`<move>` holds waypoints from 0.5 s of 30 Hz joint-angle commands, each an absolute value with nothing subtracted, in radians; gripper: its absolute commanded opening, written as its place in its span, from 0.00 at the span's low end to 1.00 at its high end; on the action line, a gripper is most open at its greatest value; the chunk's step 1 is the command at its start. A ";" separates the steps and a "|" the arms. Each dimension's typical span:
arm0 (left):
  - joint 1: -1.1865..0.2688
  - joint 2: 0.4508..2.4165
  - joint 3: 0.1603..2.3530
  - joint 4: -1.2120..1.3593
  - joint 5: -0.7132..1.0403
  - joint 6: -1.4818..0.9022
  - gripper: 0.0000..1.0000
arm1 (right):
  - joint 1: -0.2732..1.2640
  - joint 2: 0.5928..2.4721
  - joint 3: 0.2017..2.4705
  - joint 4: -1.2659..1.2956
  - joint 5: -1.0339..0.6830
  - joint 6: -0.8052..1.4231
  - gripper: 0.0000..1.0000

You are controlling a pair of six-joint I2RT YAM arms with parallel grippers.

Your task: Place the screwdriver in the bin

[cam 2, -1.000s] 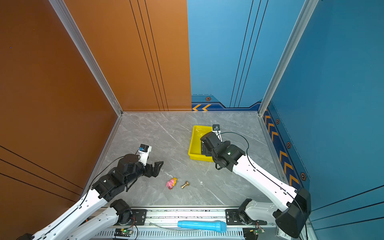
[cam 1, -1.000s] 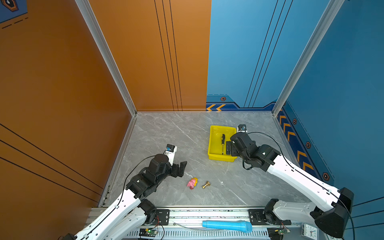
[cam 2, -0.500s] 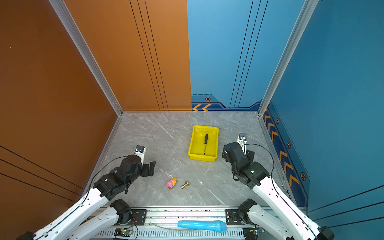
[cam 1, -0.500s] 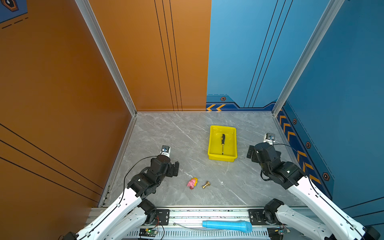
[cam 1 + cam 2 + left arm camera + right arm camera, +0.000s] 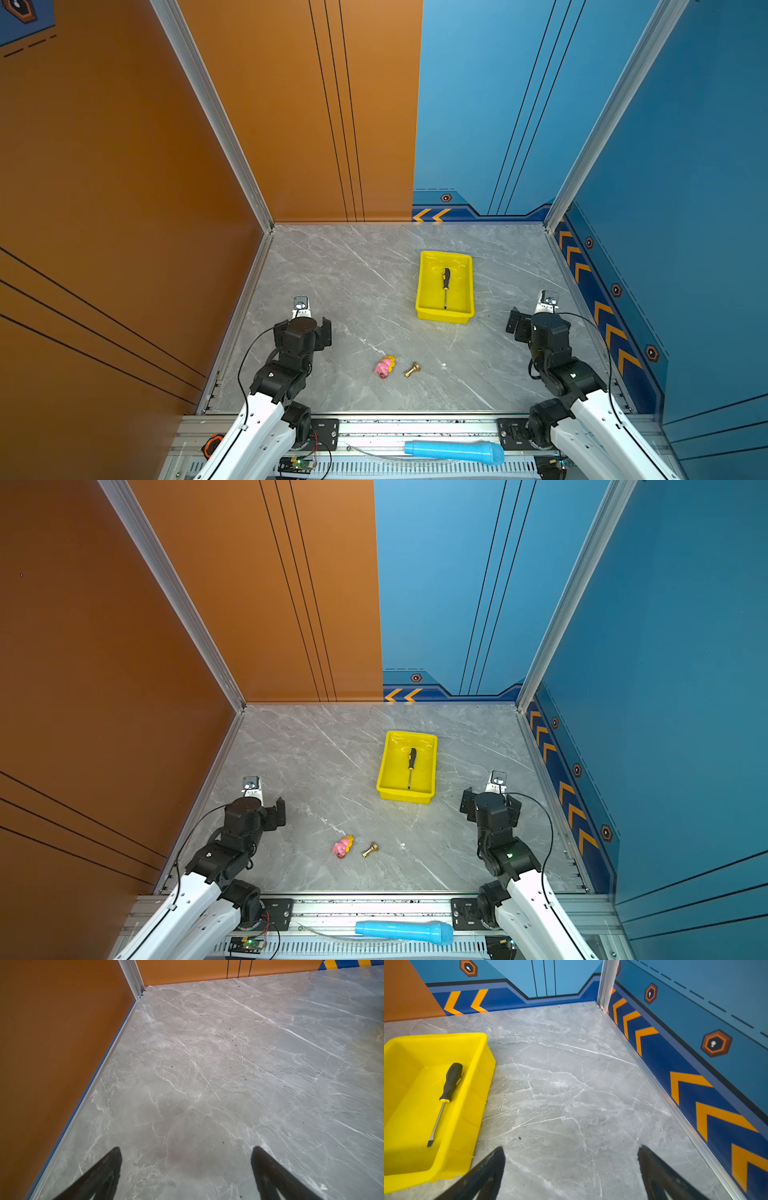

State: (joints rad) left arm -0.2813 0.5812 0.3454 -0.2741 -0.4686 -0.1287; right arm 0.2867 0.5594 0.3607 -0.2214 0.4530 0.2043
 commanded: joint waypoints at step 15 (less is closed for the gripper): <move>-0.168 0.968 0.258 0.336 -0.350 -0.025 0.98 | 0.185 0.633 0.085 0.399 0.379 0.017 1.00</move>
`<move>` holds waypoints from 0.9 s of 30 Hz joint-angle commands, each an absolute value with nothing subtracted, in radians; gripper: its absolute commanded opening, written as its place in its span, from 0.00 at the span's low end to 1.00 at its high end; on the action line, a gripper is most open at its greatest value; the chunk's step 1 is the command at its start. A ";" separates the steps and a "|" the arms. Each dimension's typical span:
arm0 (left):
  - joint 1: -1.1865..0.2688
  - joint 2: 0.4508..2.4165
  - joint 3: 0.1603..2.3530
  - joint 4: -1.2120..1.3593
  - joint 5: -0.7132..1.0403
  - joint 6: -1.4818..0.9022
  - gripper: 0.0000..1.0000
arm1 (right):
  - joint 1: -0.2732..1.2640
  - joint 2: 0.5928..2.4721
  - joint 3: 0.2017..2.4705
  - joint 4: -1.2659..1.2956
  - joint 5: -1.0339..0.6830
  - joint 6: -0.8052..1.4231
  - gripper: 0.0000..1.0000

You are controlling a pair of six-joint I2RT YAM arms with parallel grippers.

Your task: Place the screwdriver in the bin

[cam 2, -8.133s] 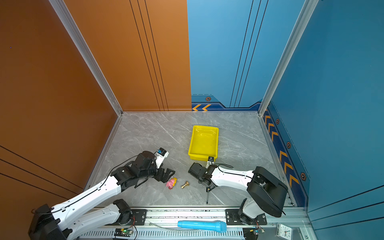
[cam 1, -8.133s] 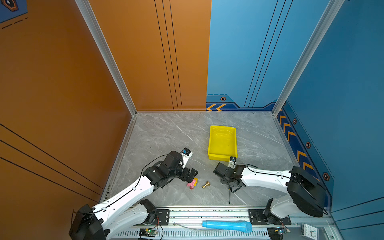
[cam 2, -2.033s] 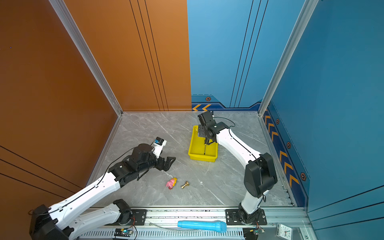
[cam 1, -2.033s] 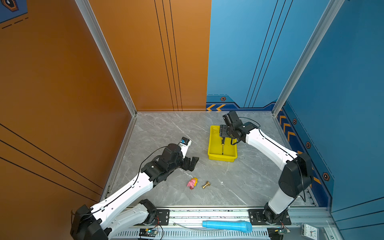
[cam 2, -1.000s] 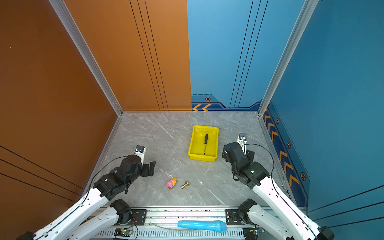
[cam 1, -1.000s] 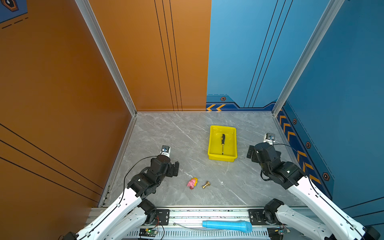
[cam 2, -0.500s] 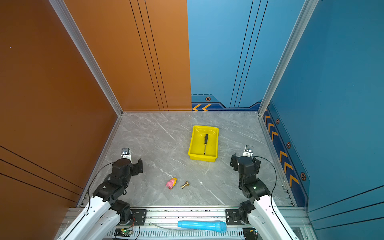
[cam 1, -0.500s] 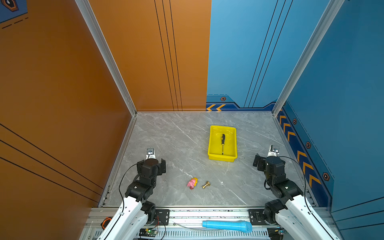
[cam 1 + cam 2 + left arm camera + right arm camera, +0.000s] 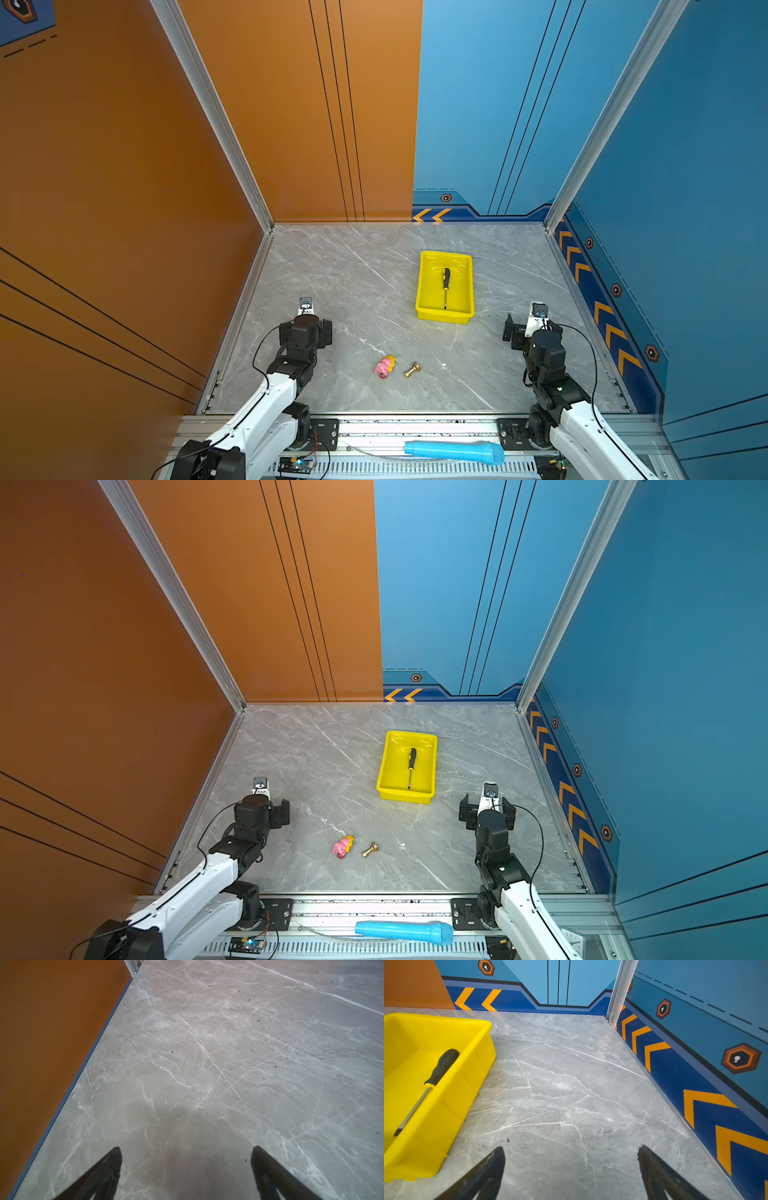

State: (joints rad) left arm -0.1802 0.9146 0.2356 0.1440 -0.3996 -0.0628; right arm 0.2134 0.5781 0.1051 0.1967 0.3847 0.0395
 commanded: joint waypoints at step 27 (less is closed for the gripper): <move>-0.027 1.549 0.400 0.862 -0.117 0.009 0.98 | 0.080 1.465 0.202 1.157 0.275 0.050 1.00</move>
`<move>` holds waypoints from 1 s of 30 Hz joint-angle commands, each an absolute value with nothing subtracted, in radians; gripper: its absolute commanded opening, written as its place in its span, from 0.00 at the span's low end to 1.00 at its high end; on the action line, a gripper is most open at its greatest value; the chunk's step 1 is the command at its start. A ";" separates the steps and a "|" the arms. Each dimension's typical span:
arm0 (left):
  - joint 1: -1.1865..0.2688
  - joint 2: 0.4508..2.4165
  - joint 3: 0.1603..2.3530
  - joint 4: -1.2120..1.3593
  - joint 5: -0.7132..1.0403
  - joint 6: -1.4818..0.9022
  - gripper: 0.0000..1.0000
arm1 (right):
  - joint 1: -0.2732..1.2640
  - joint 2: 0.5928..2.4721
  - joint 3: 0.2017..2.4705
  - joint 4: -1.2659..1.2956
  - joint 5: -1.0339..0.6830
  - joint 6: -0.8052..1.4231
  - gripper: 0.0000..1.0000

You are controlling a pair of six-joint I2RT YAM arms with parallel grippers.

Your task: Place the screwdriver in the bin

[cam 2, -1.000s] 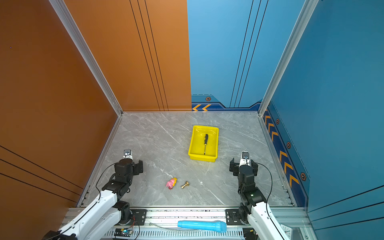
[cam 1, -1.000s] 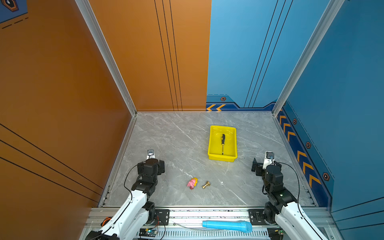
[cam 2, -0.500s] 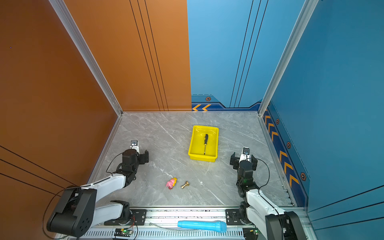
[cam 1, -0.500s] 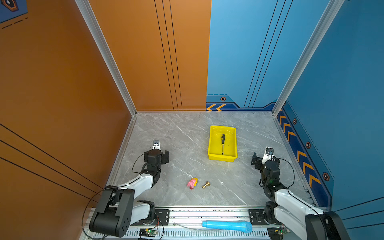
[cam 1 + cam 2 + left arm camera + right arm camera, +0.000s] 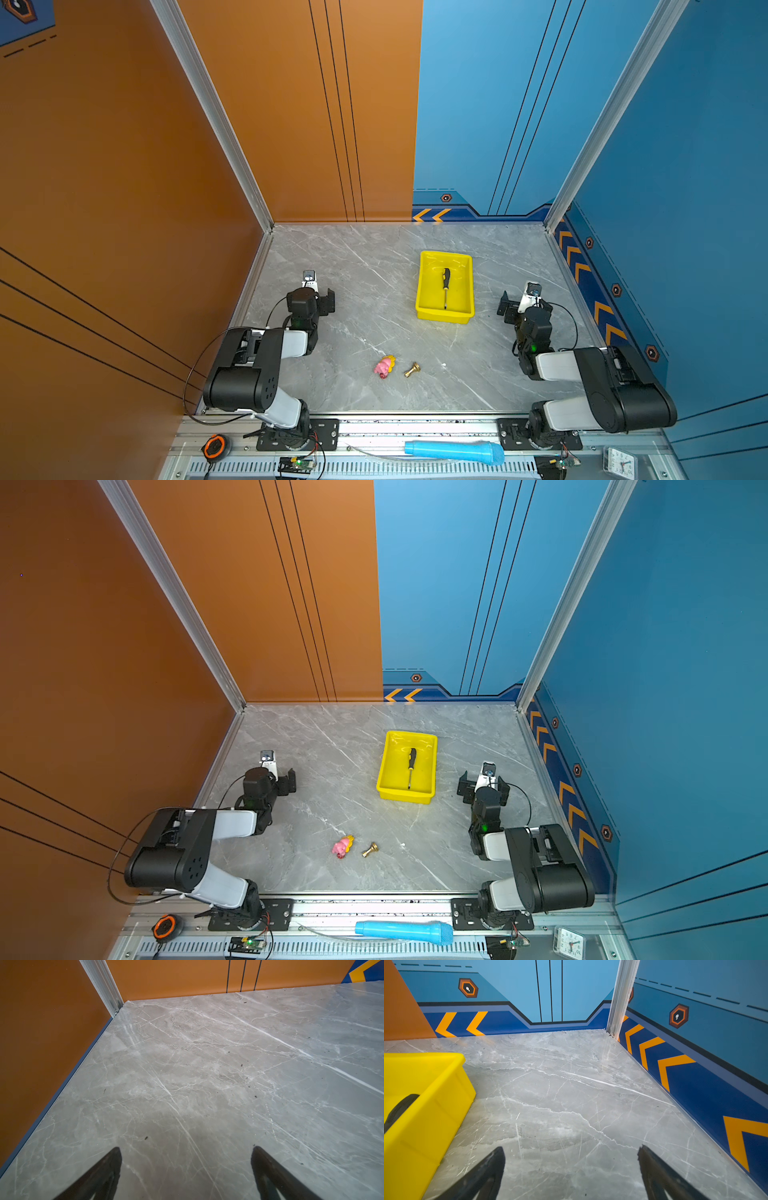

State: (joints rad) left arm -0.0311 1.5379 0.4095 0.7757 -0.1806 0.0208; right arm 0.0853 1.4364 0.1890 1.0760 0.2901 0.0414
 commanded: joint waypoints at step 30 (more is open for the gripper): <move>-0.029 1.564 0.382 0.919 -0.114 0.020 0.98 | 0.075 1.549 0.347 0.966 0.365 0.087 1.00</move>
